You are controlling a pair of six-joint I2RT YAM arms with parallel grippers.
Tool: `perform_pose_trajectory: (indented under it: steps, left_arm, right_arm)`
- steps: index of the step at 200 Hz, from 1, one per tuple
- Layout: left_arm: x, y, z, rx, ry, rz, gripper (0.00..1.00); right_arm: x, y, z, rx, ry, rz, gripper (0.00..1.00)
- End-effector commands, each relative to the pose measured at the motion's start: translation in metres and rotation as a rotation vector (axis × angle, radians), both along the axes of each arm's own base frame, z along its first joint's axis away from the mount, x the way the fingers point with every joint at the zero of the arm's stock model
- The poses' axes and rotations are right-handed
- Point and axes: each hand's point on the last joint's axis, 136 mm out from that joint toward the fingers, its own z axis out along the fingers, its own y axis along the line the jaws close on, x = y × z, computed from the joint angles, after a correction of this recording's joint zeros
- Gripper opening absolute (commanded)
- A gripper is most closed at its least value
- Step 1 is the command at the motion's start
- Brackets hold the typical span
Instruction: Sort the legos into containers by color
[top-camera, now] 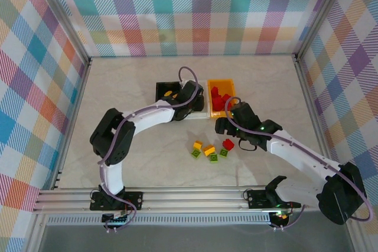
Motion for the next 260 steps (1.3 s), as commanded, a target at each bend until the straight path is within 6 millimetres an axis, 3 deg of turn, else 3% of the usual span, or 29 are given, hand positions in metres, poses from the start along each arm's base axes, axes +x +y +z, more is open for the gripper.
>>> perform_pose_trajectory:
  steps: [1, 39, 57, 65, 81, 118, 163, 208, 230, 260]
  left_arm:
    - [0.001, -0.013, 0.024, -0.046, -0.008, -0.027, 0.62]
    - [-0.009, -0.023, 0.093, -0.165, -0.092, -0.067, 0.78]
    - [-0.028, -0.022, 0.123, -0.223, -0.129, -0.096, 0.85]
    - [-0.039, -0.019, 0.132, -0.248, -0.136, -0.104, 1.0]
    - [-0.063, -0.011, 0.14, -0.291, -0.138, -0.121, 1.0]
    - [-0.112, 0.033, 0.115, -0.292, -0.11, -0.085, 1.0]
    - [-0.146, 0.09, 0.066, -0.261, -0.055, 0.046, 1.0]
    - [-0.159, 0.116, 0.052, -0.214, -0.05, 0.09, 1.0]
    - [-0.161, 0.121, 0.048, -0.202, -0.048, 0.095, 1.0]
    - [-0.167, 0.125, 0.037, -0.17, -0.016, 0.093, 1.0]
  right_arm:
    - [-0.01, -0.004, -0.012, -0.006, 0.063, -0.006, 0.98]
    - [-0.021, -0.011, -0.032, -0.006, 0.156, -0.079, 0.98]
    - [-0.026, -0.011, -0.045, 0.001, 0.21, -0.123, 0.97]
    - [-0.026, -0.011, -0.05, 0.001, 0.221, -0.134, 0.97]
    - [-0.026, -0.008, -0.057, 0.0, 0.244, -0.138, 0.97]
    - [-0.03, -0.008, -0.078, -0.019, 0.312, -0.177, 0.94]
    - [-0.028, -0.004, -0.098, -0.044, 0.357, -0.196, 0.88]
    - [-0.03, 0.0, -0.11, -0.062, 0.396, -0.195, 0.72]
    - [-0.029, 0.003, -0.106, -0.039, 0.382, -0.188, 0.58]
    - [-0.024, 0.004, -0.091, -0.019, 0.341, -0.181, 0.48]
